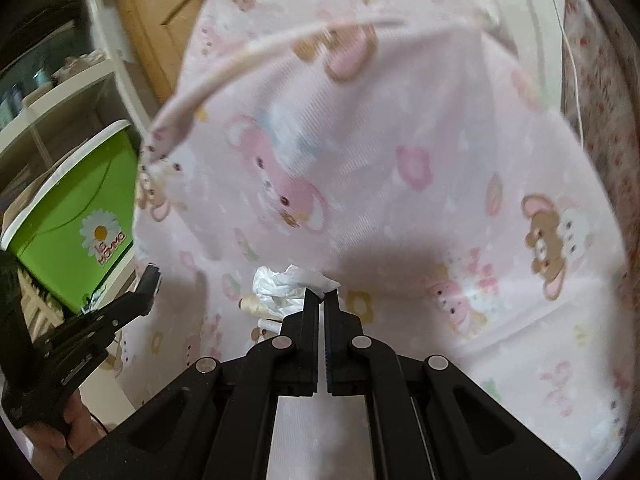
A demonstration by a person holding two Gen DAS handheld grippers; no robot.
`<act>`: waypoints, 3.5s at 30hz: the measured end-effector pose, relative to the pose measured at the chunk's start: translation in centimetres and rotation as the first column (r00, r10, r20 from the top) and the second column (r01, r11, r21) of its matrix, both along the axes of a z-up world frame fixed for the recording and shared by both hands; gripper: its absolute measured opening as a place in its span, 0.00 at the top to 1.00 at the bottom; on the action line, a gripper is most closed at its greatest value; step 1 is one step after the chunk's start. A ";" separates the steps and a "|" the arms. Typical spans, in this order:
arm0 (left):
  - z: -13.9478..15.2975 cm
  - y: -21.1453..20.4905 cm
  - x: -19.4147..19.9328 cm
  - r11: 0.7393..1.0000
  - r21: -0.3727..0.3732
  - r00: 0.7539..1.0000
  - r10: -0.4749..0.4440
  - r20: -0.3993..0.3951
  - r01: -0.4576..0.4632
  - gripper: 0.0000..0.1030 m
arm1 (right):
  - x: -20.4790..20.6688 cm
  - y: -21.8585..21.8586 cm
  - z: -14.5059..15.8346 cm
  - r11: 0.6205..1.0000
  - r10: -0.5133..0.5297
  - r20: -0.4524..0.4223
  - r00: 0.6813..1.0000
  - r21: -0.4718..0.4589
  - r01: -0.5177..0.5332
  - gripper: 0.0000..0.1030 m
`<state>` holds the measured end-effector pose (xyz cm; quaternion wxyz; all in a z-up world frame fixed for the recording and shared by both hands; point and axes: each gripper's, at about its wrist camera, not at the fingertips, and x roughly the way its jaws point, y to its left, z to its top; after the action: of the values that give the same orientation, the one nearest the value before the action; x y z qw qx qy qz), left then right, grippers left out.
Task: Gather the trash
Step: 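Grasp the white tissue beside the spool with the right gripper while the left holds the cylinder, then carry the black cylinder and white tissue down over the pink basket with both grippers, then open both grippers to drop the cylinder and tissue into the basket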
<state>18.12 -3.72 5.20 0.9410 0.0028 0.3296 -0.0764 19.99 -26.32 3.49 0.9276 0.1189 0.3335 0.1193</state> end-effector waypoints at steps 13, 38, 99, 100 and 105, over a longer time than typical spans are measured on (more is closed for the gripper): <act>0.6 -2.0 -4.6 0.997 0.037 0.998 -0.063 0.032 0.061 0.93 | -6.2 0.2 4.1 0.998 0.058 0.098 0.993 -0.027 -0.056 0.97; 1.5 -2.6 -15.3 0.994 0.037 0.991 -0.107 0.075 0.105 0.92 | -17.8 2.7 4.1 0.983 0.137 0.119 0.983 -0.138 -0.120 0.97; -19.0 -3.9 -9.8 0.998 0.030 0.717 -0.015 -0.697 0.050 0.91 | -14.1 6.9 -16.4 0.915 0.072 -0.498 0.864 -0.311 -0.256 0.97; -19.4 -3.7 -9.7 0.999 0.026 0.707 -0.011 -0.708 0.041 0.91 | -14.1 6.9 -16.7 0.912 0.069 -0.500 0.863 -0.319 -0.257 0.97; -20.4 -3.5 -9.3 1.000 0.012 0.687 -0.008 -0.726 0.024 0.90 | -13.9 6.8 -17.2 0.911 0.062 -0.496 0.866 -0.326 -0.252 0.97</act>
<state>8.86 -7.24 -15.20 0.7334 -0.0150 0.6754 -0.0761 6.11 -19.57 -13.73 0.8092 -0.0658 0.5759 0.0961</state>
